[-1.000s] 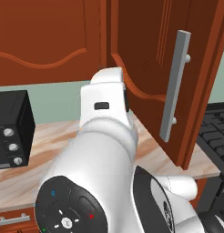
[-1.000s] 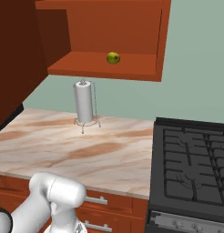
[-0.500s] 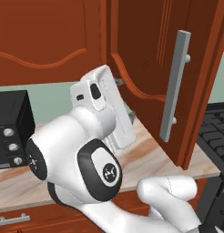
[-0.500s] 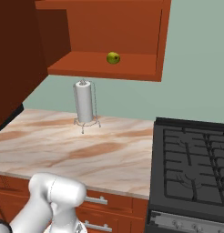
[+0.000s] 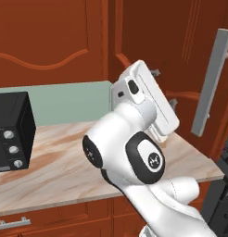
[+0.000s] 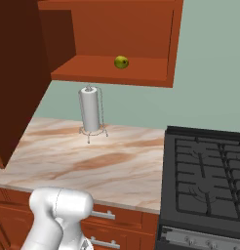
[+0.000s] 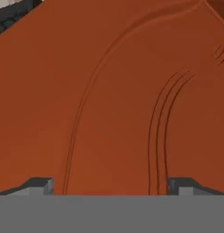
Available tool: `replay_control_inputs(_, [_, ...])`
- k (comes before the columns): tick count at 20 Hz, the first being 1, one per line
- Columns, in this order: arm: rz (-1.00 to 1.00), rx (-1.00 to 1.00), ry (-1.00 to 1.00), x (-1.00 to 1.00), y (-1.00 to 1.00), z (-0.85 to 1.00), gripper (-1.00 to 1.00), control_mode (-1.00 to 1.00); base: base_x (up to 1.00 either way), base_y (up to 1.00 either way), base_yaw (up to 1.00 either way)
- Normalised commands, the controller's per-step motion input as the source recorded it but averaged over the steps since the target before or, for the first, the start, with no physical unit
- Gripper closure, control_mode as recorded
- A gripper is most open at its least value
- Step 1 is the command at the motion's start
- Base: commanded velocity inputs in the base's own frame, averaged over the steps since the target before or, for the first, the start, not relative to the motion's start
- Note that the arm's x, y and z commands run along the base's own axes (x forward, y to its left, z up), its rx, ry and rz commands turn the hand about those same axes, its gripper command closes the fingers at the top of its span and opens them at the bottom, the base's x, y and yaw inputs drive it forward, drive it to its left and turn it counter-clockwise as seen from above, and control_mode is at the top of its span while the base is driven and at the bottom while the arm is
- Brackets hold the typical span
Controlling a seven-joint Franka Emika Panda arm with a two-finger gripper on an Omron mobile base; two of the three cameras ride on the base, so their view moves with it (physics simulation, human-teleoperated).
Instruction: Pick the pear from the counter and place it in the cabinet. Then close the cabinet.
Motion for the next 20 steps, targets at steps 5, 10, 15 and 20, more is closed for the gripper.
replay_control_inputs(5, [0.0,-0.11,0.13,0.14,-1.0,0.48,-1.0,-1.0,0.0,0.0,0.0])
replay_control_inputs(10, [0.08,0.0,0.49,0.95,-0.9,0.53,-1.0,-1.0,0.0,0.0,0.0])
replay_control_inputs(15, [0.06,0.06,0.84,1.0,-0.38,0.3,-1.0,-1.0,0.0,0.0,0.0])
replay_control_inputs(20, [0.16,0.02,0.86,1.0,-0.09,-0.03,-1.0,-1.0,0.0,0.0,0.0])
